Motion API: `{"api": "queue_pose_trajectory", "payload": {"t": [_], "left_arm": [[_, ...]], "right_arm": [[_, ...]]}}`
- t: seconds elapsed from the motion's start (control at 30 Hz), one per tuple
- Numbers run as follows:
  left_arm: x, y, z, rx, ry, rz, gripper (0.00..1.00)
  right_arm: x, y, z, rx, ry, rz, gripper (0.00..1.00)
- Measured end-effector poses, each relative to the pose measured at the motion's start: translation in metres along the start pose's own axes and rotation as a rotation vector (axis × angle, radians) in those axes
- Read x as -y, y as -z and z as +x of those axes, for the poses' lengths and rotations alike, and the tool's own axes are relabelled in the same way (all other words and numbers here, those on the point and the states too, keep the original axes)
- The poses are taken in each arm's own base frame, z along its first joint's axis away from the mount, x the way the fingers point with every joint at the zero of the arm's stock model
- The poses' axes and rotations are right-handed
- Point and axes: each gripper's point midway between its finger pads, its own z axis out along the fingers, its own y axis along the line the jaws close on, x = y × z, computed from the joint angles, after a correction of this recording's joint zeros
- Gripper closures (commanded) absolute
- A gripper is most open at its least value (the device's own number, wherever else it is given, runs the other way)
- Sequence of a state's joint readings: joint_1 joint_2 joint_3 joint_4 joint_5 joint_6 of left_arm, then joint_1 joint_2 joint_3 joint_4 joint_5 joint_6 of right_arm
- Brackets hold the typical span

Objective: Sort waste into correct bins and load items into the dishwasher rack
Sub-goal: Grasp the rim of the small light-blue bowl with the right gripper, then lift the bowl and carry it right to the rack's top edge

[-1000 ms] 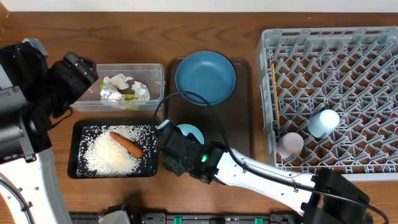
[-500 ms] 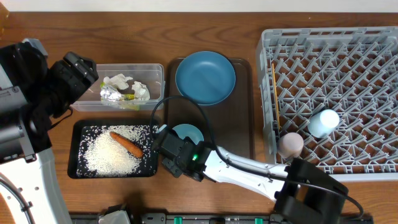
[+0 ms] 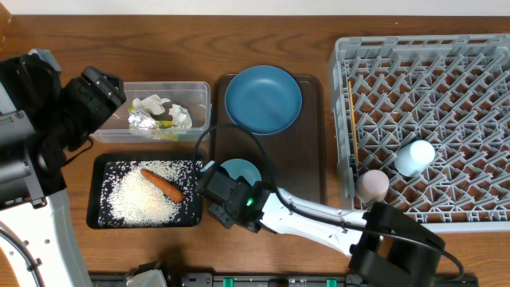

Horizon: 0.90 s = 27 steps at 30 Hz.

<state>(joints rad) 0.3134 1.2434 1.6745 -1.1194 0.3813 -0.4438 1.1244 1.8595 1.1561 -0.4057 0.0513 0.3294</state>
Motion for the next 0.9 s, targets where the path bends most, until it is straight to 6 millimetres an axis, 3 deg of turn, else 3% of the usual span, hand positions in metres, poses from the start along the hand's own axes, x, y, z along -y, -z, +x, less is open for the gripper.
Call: {"api": "queue_pose_trajectory", "payload": {"t": [0.63,0.67,0.77,0.9], "left_arm": [[0.0000,0.0000,0.0000,0.000,0.000,0.000,0.18],[0.0000,0.0000,0.0001,0.000,0.000,0.000,0.18],[0.0000,0.0000,0.0000,0.000,0.000,0.000,0.18],[0.0000,0.0000,0.0000,0.000,0.000,0.000,0.18]], "right_arm": [[0.0033,-0.0030,0.0097,-0.034,0.003,0.012,0.72],[0.0032,-0.0030,0.0098,-0.034,0.003,0.012,0.74],[0.0035,-0.0030,0.0096,-0.033,0.010,0.014,0.93],[0.0086,-0.0029,0.0072,-0.021,0.011,0.044,0.96]]}}
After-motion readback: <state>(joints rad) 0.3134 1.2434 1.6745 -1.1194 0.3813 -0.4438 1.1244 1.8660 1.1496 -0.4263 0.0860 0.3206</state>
